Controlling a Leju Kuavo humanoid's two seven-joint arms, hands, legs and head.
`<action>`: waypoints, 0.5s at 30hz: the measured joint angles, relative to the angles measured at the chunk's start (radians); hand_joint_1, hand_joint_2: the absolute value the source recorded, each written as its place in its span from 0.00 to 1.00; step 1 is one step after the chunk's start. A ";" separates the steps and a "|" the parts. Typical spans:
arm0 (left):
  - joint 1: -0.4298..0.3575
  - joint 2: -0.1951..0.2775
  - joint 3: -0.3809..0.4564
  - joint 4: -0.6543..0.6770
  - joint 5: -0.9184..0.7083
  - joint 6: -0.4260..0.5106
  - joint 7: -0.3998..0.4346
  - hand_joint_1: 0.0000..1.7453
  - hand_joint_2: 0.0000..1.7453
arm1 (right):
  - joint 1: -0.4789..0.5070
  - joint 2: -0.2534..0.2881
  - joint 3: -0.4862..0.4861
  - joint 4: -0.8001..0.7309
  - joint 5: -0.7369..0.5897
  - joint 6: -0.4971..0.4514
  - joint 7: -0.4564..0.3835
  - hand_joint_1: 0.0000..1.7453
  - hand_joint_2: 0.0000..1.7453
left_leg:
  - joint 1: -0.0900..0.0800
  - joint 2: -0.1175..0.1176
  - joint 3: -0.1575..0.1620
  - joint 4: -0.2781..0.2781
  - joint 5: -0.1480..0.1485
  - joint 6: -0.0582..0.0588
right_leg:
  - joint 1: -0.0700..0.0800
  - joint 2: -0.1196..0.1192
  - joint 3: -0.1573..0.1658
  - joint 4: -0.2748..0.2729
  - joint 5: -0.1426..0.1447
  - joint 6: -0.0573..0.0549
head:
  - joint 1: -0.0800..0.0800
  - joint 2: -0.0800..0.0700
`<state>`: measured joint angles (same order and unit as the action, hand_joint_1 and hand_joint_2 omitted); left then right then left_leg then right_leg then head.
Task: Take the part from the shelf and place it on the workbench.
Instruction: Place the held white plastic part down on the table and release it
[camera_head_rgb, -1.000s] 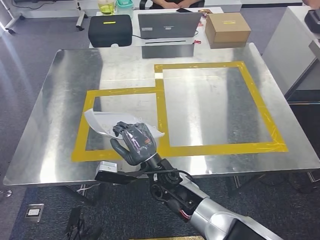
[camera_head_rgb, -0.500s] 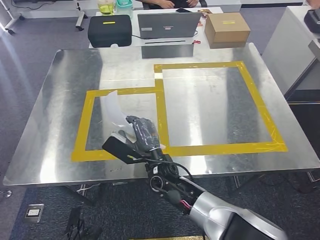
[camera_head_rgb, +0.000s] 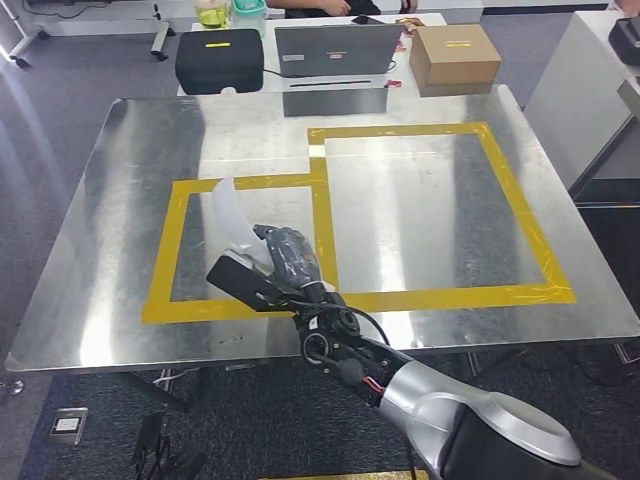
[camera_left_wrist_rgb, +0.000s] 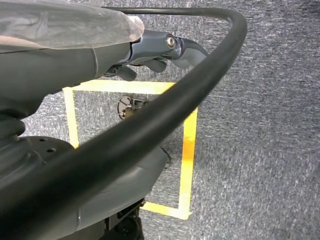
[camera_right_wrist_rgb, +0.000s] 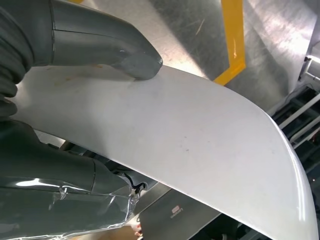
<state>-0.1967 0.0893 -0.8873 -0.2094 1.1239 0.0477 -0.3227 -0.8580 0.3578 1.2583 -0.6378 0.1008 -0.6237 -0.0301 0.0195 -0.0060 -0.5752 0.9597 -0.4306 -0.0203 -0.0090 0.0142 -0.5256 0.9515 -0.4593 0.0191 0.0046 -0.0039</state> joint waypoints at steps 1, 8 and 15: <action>0.000 0.000 0.000 0.000 0.000 0.000 0.000 0.00 1.00 | -0.001 0.000 0.004 0.003 -0.001 0.000 0.000 0.99 1.00 | 0.000 0.000 0.000 0.000 0.000 0.000 | 0.000 0.000 0.000 0.000 0.000 0.000 | 0.000 0.000; -0.001 0.000 0.000 0.000 -0.001 0.000 0.002 0.00 1.00 | -0.019 0.000 0.027 0.020 -0.050 -0.014 -0.032 0.99 1.00 | 0.000 0.000 0.000 0.000 0.000 0.000 | 0.000 0.000 0.000 0.000 0.000 0.000 | 0.000 0.000; -0.004 -0.001 -0.002 0.000 -0.012 0.000 0.002 0.00 1.00 | -0.057 0.000 0.046 0.024 -0.103 -0.038 -0.061 0.00 0.00 | 0.000 0.000 0.000 0.000 0.000 0.000 | 0.000 0.000 0.000 0.000 0.000 0.000 | 0.000 0.000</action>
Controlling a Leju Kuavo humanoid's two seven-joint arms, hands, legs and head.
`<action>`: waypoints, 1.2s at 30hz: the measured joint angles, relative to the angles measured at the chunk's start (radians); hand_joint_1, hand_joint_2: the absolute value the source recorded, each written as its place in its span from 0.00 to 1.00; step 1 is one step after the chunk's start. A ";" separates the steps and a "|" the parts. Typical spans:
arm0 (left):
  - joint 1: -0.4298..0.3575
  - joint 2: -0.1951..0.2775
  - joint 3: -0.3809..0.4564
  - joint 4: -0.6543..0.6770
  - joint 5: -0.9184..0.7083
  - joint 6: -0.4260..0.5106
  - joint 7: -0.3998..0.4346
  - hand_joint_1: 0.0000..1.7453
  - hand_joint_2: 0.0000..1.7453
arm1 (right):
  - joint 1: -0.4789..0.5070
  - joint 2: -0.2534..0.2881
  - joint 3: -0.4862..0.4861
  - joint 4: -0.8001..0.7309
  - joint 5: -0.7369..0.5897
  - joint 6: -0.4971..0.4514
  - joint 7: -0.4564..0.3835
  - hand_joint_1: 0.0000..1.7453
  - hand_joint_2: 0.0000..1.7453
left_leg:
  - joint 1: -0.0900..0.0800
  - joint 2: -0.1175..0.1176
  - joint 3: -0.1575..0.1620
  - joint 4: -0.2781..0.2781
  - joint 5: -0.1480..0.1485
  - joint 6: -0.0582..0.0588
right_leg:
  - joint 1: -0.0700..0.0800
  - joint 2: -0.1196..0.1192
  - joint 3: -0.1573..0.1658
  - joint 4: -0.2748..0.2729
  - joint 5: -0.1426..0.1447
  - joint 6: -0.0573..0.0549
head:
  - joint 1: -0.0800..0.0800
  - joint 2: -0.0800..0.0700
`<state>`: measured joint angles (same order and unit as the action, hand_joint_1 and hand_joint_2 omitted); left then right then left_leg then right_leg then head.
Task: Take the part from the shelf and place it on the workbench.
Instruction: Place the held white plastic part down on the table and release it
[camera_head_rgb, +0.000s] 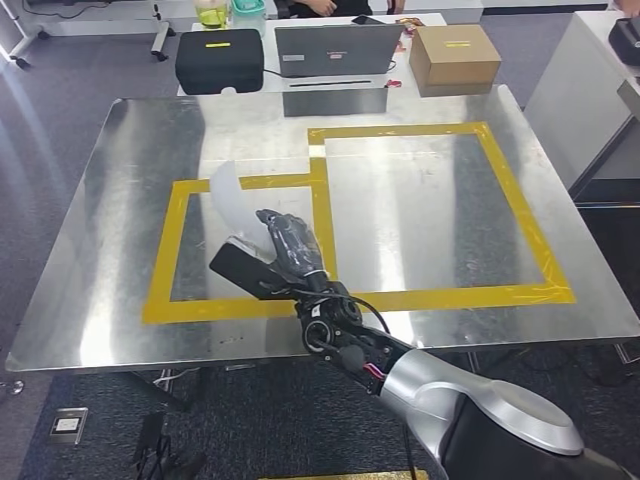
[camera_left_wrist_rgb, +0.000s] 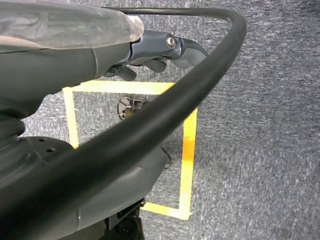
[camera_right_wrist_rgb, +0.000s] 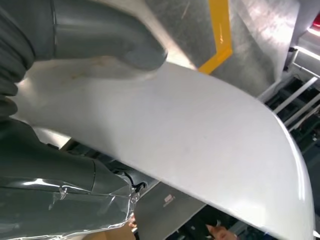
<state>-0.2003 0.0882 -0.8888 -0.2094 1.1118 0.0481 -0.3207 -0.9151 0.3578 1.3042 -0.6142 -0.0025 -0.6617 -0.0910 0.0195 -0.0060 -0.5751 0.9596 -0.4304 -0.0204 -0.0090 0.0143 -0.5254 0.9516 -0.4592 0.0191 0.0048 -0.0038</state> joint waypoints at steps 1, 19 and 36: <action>0.000 0.000 0.000 0.000 -0.003 0.000 -0.001 0.00 1.00 | -0.004 0.000 0.002 0.000 -0.003 -0.001 0.000 0.00 0.00 | 0.000 0.000 0.000 0.000 0.000 0.000 | 0.000 0.000 0.000 0.000 0.000 0.000 | 0.000 0.000; -0.006 0.000 -0.010 0.000 0.002 0.000 -0.004 0.00 0.00 | -0.029 0.000 0.049 0.005 -0.010 -0.012 -0.005 0.00 0.00 | 0.000 0.000 0.000 0.000 0.000 0.000 | 0.000 0.000 0.000 0.000 0.000 0.000 | 0.000 0.000; -0.005 0.000 -0.010 0.000 0.010 -0.002 -0.002 0.00 0.00 | -0.017 0.000 0.039 0.021 -0.166 -0.004 -0.172 0.00 0.00 | 0.000 0.000 0.000 0.000 0.000 0.000 | 0.000 0.000 0.000 0.000 0.000 0.000 | 0.000 0.000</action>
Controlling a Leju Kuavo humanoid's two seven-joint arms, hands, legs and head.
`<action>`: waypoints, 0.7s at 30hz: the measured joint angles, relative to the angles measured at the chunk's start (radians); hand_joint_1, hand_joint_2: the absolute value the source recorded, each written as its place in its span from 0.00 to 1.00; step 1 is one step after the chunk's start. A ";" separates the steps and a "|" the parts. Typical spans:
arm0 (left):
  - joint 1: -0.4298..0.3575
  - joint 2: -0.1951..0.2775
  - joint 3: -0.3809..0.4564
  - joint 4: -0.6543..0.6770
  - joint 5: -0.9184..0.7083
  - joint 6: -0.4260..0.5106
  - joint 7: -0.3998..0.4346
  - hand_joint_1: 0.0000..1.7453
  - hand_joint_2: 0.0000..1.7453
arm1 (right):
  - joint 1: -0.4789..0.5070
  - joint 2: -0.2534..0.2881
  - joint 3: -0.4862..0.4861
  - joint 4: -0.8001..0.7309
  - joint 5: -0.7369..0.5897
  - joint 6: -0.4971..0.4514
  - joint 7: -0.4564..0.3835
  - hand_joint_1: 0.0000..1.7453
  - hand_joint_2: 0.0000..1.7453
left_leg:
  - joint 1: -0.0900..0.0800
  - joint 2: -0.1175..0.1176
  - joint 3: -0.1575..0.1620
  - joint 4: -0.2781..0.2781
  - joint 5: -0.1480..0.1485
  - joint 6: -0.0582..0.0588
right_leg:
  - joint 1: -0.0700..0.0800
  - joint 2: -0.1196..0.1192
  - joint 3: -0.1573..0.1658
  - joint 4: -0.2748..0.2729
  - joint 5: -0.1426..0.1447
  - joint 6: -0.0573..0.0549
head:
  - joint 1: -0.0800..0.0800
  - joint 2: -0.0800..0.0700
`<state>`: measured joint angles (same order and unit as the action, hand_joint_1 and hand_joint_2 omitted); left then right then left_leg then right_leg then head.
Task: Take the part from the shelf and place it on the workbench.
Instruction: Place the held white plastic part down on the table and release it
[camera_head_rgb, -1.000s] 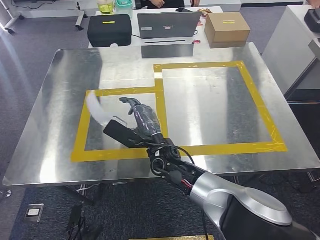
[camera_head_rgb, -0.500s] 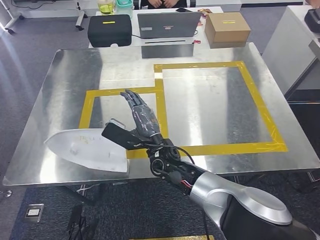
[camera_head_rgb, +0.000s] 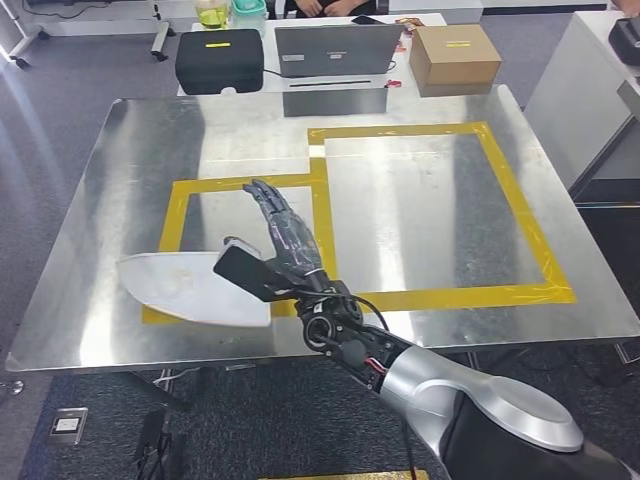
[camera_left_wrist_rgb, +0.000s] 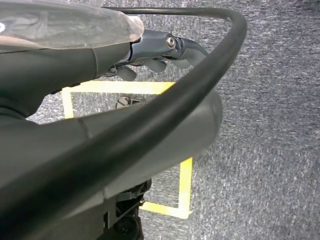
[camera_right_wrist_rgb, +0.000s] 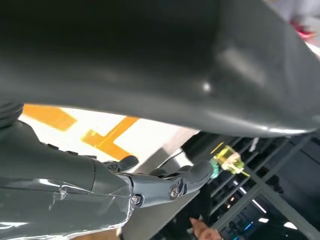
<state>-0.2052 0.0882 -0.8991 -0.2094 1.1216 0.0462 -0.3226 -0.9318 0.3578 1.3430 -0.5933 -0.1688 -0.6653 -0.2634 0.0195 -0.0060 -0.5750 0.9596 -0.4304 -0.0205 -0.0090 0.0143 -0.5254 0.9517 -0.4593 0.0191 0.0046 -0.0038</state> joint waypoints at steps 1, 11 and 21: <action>0.001 0.000 0.000 0.000 0.002 0.000 0.000 0.00 0.00 | 0.002 0.000 -0.011 0.000 -0.034 0.008 -0.033 0.00 0.00 | 0.000 0.000 0.000 0.000 0.000 0.000 | 0.000 0.000 0.000 0.000 0.000 0.000 | 0.000 0.000; 0.005 0.000 0.000 0.000 0.008 0.000 0.000 0.00 0.00 | 0.005 0.000 -0.078 0.000 -0.091 0.026 -0.084 0.00 0.00 | 0.000 0.000 0.000 0.000 0.000 0.000 | 0.000 0.000 0.000 0.000 0.000 0.000 | 0.000 0.000; 0.007 0.000 0.000 0.000 0.010 0.001 0.002 0.00 0.00 | 0.009 0.000 -0.103 -0.004 -0.135 0.050 -0.136 0.00 0.00 | 0.000 0.000 0.000 0.000 0.000 0.000 | 0.000 0.000 0.000 0.000 0.000 0.000 | 0.000 0.000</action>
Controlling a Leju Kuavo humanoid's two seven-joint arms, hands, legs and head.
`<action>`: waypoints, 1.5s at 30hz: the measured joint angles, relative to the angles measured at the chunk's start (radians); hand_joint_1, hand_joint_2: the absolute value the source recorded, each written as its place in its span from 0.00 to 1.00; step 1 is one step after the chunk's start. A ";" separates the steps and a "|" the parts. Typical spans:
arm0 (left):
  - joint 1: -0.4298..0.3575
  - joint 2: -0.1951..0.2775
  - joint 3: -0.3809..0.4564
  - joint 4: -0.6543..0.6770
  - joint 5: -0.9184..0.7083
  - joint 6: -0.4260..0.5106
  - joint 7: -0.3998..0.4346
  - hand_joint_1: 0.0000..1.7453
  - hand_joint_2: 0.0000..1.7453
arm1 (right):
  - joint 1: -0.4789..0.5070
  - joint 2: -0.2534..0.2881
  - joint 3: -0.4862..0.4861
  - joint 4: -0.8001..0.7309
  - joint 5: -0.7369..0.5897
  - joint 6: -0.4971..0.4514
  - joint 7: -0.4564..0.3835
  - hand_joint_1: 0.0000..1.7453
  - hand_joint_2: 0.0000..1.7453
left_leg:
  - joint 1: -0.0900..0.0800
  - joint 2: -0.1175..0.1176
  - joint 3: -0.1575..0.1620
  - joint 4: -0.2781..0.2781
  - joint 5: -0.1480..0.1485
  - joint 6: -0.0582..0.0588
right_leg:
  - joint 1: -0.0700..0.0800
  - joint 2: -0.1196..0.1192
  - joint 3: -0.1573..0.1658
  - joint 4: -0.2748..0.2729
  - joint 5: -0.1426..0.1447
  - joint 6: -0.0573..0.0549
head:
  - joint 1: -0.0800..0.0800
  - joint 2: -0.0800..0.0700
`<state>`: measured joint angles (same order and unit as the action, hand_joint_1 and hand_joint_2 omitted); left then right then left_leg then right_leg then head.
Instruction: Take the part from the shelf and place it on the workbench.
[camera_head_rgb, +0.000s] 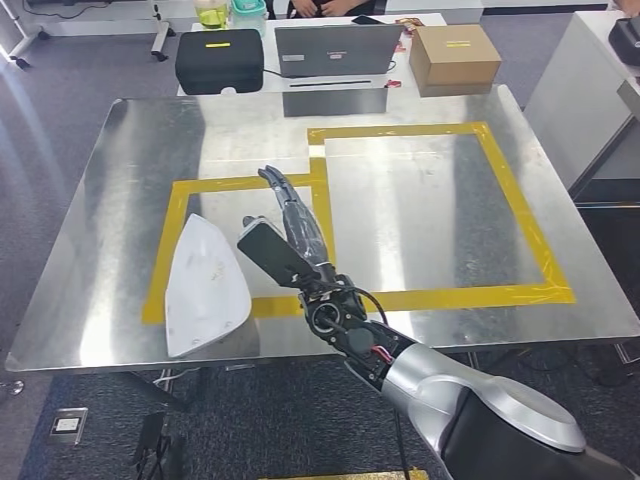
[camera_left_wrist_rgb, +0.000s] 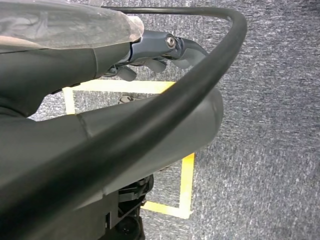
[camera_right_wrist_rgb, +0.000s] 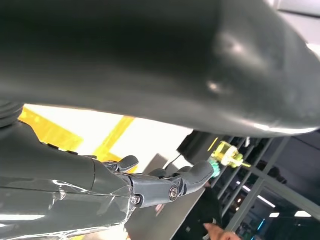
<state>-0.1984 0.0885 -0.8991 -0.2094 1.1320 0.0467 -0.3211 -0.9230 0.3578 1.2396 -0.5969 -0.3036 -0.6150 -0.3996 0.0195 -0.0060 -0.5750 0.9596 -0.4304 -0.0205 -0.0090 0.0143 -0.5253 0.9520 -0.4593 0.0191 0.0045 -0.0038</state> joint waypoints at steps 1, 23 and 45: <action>0.001 0.000 0.000 0.000 0.003 0.000 0.001 0.00 0.00 | 0.003 0.000 -0.007 -0.005 -0.028 0.021 -0.036 0.00 0.00 | 0.000 0.000 0.000 0.000 0.000 0.000 | 0.000 0.000 0.000 0.000 0.000 0.000 | 0.000 0.000; 0.061 0.025 0.003 0.000 0.049 -0.010 -0.028 0.00 0.00 | 0.530 -0.195 -0.265 -0.703 -0.080 0.980 -0.101 0.00 0.00 | 0.000 0.001 0.008 -0.001 -0.004 -0.002 | 0.000 0.001 0.005 -0.001 -0.005 -0.001 | 0.002 0.000; 0.045 0.024 0.003 0.000 0.026 -0.003 -0.003 0.00 0.00 | 0.583 -0.251 -0.328 -0.834 -0.059 1.050 -0.140 0.00 1.00 | 0.000 0.001 0.009 -0.001 -0.004 -0.002 | 0.000 0.001 0.007 -0.001 -0.005 -0.001 | 0.000 0.000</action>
<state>-0.1531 0.1129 -0.8965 -0.2094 1.1582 0.0439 -0.3241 -0.3397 0.1068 0.9112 -1.4307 -0.3630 0.4355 -0.5395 0.0196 -0.0055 -0.5656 0.9582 -0.4343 -0.0222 -0.0088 0.0149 -0.5183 0.9513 -0.4641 0.0176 0.0043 -0.0038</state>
